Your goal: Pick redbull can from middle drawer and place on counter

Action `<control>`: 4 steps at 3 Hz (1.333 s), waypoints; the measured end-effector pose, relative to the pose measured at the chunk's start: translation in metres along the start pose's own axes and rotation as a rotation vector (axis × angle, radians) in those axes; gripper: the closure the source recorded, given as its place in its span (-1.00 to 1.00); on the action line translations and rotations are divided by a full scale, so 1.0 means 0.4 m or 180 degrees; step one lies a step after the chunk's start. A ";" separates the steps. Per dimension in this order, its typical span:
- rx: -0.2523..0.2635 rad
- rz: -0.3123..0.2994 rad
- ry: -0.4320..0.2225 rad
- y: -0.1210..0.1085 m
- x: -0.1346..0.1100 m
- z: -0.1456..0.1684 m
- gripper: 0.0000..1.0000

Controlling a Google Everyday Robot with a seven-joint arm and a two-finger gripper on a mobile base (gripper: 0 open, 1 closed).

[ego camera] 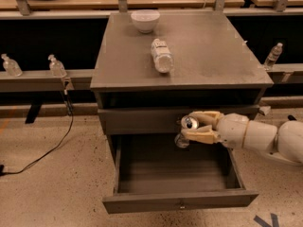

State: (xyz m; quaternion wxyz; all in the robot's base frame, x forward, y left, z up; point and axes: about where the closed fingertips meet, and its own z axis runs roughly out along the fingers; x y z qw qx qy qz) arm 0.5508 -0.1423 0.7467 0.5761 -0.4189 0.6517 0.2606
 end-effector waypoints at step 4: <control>-0.0298 -0.0188 0.0311 -0.363 -0.326 -0.081 1.00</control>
Offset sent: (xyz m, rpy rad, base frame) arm 0.0669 -0.0677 0.1872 -0.1295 -0.1439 0.0579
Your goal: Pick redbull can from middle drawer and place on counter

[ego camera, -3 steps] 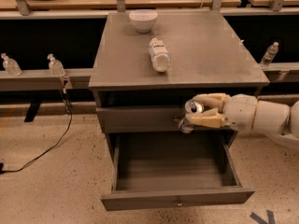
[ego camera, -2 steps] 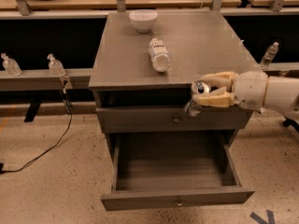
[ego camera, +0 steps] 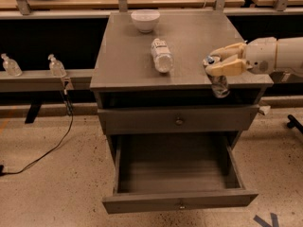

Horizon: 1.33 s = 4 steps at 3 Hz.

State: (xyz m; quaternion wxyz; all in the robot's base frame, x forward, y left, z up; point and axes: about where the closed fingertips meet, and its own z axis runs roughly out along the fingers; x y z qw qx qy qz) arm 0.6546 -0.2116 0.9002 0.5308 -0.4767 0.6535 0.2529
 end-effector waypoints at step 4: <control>0.0515 0.0036 -0.0709 -0.205 -0.127 -0.164 1.00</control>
Offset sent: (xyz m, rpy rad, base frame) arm 0.0432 -0.0831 0.1046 0.0852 -0.1028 -0.1031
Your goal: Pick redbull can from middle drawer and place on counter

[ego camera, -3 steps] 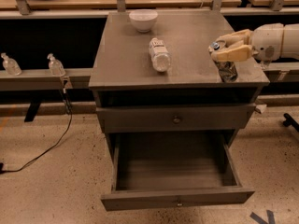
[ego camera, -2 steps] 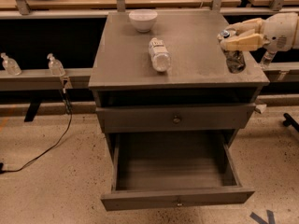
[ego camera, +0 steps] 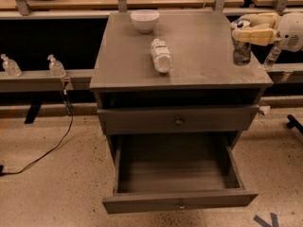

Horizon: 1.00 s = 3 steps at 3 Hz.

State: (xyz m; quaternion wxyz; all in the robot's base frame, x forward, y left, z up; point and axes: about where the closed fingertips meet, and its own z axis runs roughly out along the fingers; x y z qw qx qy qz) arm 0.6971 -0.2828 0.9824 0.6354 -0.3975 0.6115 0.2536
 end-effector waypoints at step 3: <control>0.0503 0.0525 -0.0324 -0.058 0.124 0.005 0.48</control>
Offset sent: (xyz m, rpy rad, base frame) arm 0.0284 -0.0253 -0.0534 0.2254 0.0557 -0.1789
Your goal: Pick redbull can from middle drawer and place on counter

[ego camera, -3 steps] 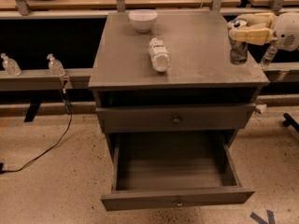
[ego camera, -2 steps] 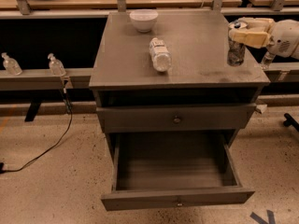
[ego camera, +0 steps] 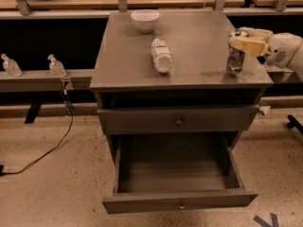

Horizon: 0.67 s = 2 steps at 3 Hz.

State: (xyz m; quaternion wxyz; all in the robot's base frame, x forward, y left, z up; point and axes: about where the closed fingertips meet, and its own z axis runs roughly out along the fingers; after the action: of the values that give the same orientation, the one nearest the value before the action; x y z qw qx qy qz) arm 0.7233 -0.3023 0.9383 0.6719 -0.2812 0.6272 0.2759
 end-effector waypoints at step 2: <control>0.0098 0.0022 0.0027 0.003 0.018 -0.021 -0.45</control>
Offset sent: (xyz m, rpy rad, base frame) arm -0.0155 -0.0139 -0.0093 -0.0152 0.0080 -0.0545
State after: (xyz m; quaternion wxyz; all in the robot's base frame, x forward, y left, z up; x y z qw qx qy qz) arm 0.7169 -0.3075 0.9306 0.6726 -0.2698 0.6352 0.2673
